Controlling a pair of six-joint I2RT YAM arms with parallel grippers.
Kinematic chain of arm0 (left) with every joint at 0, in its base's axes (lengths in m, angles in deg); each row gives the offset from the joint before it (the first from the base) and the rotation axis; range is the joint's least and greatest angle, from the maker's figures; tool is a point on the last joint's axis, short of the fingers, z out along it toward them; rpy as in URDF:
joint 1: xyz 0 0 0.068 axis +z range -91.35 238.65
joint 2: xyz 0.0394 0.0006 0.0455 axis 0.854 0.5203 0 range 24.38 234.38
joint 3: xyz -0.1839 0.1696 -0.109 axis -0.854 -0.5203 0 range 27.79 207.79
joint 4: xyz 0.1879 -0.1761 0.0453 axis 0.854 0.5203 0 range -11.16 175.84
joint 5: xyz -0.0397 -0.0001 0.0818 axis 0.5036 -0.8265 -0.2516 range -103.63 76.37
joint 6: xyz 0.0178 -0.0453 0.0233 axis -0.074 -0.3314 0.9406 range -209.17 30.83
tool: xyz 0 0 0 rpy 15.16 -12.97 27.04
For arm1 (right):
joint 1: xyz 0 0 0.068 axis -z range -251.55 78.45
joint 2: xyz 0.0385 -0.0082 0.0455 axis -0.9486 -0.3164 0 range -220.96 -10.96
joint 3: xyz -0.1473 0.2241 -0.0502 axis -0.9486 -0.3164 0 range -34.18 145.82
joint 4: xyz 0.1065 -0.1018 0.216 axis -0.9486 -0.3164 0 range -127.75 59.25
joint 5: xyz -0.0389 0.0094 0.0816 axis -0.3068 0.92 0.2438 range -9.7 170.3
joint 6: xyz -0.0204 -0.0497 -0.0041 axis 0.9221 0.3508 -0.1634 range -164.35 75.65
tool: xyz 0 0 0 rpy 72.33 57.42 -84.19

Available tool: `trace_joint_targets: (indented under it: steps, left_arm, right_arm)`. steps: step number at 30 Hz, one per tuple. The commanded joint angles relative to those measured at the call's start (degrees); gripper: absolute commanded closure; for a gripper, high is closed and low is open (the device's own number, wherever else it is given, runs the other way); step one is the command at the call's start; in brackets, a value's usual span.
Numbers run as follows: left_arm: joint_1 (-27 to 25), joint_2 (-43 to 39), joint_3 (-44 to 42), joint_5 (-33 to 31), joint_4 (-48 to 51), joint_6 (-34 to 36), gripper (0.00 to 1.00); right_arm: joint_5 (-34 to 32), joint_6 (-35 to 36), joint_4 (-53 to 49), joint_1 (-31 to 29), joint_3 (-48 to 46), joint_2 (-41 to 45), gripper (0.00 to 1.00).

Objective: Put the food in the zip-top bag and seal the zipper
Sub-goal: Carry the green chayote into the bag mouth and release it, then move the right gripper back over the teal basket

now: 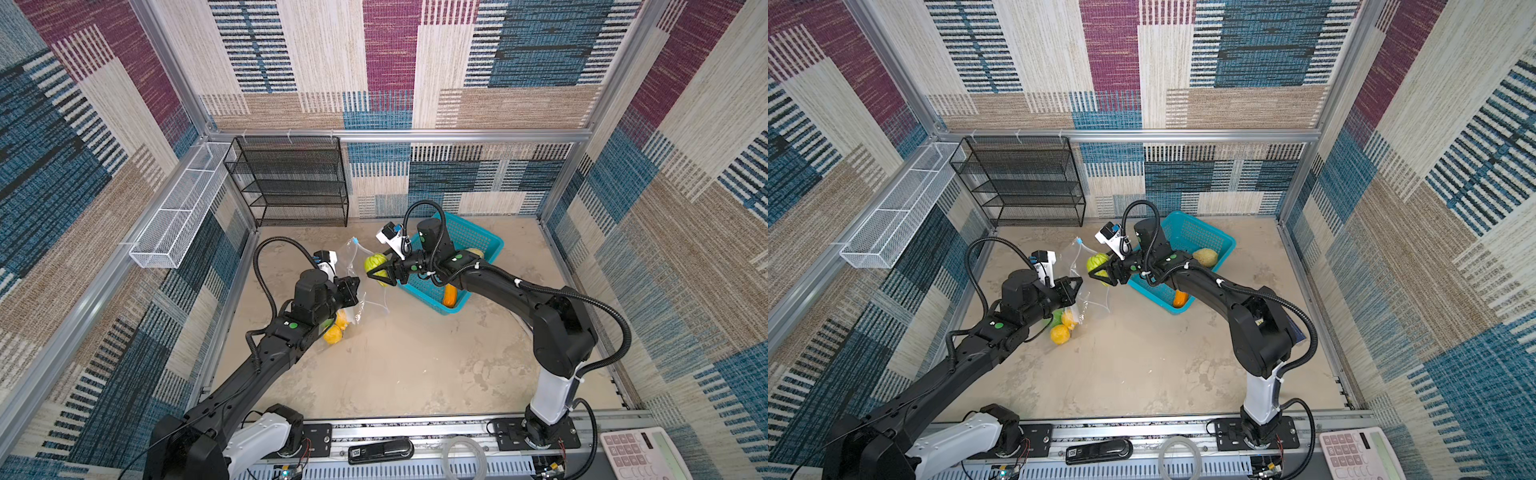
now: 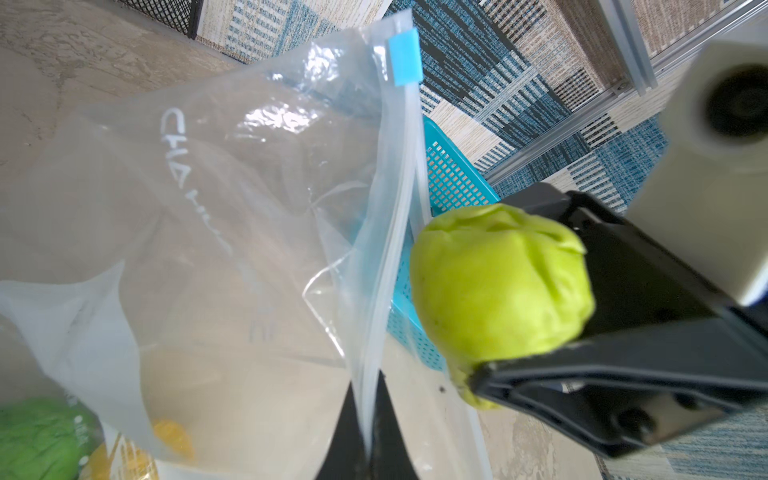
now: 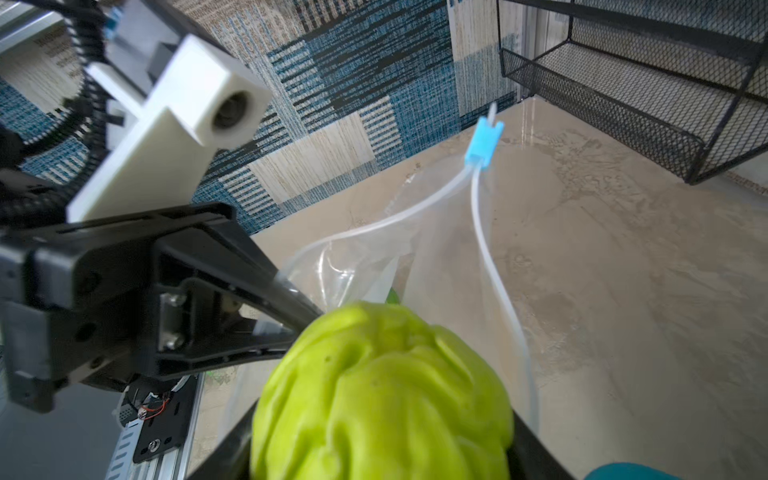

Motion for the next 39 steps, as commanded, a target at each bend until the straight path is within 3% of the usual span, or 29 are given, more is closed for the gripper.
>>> trace_joint_targets:
  steps: [1,4,11,14,19,24,29,39]
  left_arm:
    - [0.0,-0.9,0.0,-1.1,0.3,-0.9,1.00]
    - [0.0,-0.8,0.1,-0.8,0.2,-0.8,1.00]
    - [0.0,-0.1,0.3,0.3,0.0,-1.0,1.00]
    - [0.0,-0.6,0.1,0.0,-0.1,-1.1,1.00]
    - [0.0,-0.8,-0.1,-0.3,-0.5,-1.5,1.00]
    - [0.0,-0.6,-0.1,-0.4,-0.4,-1.5,1.00]
    - [0.0,-0.8,-0.2,-0.6,-0.2,-1.5,1.00]
    - [0.0,-1.5,-0.4,-0.8,0.3,-0.9,1.00]
  right_arm:
    - [-2.6,-1.7,2.9,-0.6,0.3,-1.1,0.47]
    - [-4.8,-2.6,3.3,-2.1,0.4,-2.2,0.46]
    - [-22.1,-3.4,1.8,-4.5,0.0,-2.8,0.42]
    - [-26.5,-2.6,1.6,-4.9,-1.1,-2.3,0.39]
    - [-28.5,-1.1,0.7,-5.8,-2.0,-2.1,0.30]
    - [-26.2,-1.0,1.5,-5.9,-2.4,-0.9,0.17]
    - [-25.7,-1.2,2.4,-5.9,-2.0,1.5,0.16]
    - [-39.8,-1.0,-3.1,-2.6,1.7,4.8,0.15]
